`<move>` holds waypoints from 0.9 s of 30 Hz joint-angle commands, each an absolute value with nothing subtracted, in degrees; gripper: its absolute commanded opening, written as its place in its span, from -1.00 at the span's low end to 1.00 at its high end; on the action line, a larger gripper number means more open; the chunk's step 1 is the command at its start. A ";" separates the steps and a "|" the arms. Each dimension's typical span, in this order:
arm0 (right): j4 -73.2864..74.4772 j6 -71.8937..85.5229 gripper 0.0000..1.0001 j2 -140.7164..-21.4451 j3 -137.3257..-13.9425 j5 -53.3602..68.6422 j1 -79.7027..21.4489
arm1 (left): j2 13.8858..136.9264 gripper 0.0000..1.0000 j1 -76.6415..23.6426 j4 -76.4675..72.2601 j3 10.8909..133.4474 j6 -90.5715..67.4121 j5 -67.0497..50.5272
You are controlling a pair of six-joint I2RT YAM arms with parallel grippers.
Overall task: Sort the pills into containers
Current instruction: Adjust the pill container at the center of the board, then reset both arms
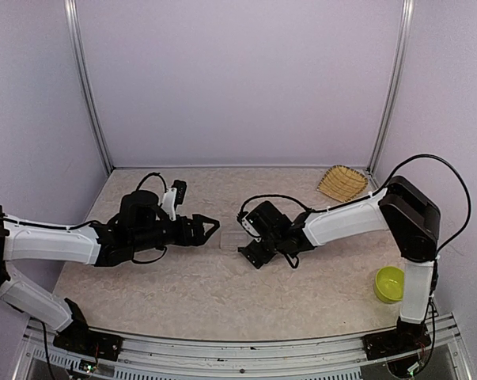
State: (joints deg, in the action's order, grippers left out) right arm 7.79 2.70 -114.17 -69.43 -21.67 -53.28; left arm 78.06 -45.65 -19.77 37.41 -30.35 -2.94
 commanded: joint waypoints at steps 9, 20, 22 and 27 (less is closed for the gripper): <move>11.01 3.67 1.00 -94.93 -59.09 -15.59 -49.21 | 66.27 0.98 -41.39 -11.62 36.15 -22.52 2.36; 5.74 9.31 1.00 -77.67 -48.82 -6.25 -33.99 | 57.76 0.98 -28.63 -8.55 32.07 -21.27 -1.74; 5.67 10.52 1.00 -74.76 -47.45 -5.33 -31.17 | 57.13 0.98 -26.81 -7.45 32.12 -21.27 -1.95; 5.29 12.44 1.00 -66.21 -44.29 -8.31 -25.36 | 55.68 0.97 -23.40 -7.01 31.31 -21.41 -1.74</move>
State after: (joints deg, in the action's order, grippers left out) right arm 6.94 9.93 -72.07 -46.30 -6.98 -28.95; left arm 57.32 -25.23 -8.21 32.47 -22.24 -1.06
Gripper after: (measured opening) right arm 0.999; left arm 0.988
